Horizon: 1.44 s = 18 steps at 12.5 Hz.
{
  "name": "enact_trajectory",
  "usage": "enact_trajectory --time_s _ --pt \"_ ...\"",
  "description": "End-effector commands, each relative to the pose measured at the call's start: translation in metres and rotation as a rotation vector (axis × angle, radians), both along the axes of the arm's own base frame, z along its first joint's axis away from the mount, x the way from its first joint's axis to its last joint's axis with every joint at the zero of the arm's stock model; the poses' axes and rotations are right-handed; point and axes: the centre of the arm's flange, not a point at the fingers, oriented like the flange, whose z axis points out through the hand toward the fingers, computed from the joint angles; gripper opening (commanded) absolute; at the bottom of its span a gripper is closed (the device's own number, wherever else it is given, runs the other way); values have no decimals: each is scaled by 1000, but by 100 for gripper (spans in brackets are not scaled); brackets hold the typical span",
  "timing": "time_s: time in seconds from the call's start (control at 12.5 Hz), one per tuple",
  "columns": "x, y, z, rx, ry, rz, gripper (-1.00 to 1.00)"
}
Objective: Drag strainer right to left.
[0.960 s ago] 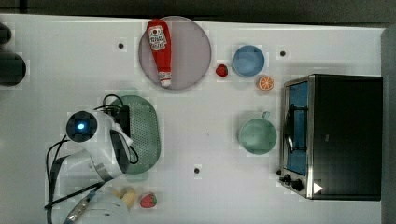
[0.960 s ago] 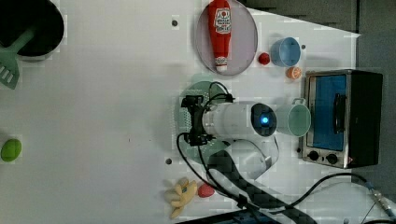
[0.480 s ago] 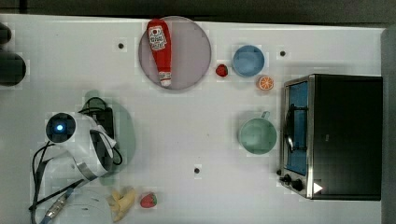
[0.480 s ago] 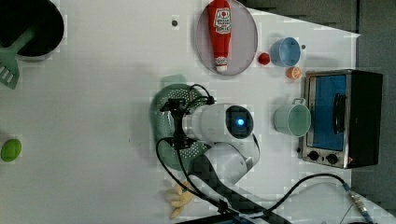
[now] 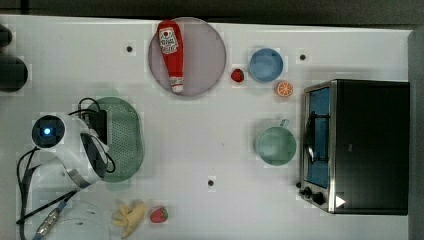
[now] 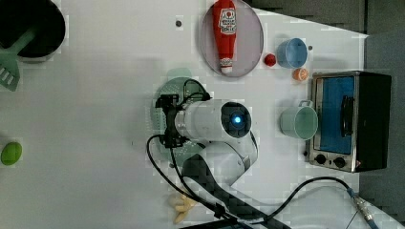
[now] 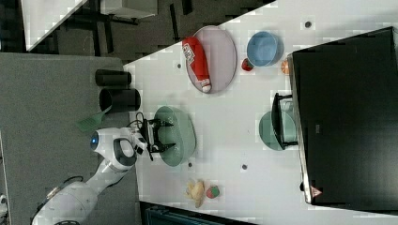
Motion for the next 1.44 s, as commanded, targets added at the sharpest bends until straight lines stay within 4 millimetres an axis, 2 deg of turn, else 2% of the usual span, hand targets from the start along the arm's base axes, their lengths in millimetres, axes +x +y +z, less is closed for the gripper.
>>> enact_trajectory --time_s 0.08,0.4,0.72,0.88,0.96,1.12,1.28,1.44 --pt "-11 35 -2 16 2 -22 100" --pt "-18 49 -1 19 0 -1 100" --pt "-14 56 4 31 -11 -59 100" --pt "-11 54 12 20 -12 -30 100" --pt "-6 49 23 10 -22 17 100" --pt "4 32 59 -29 3 132 100" --pt "21 11 119 -27 -29 285 100" --pt "35 -22 184 -25 -55 416 100"
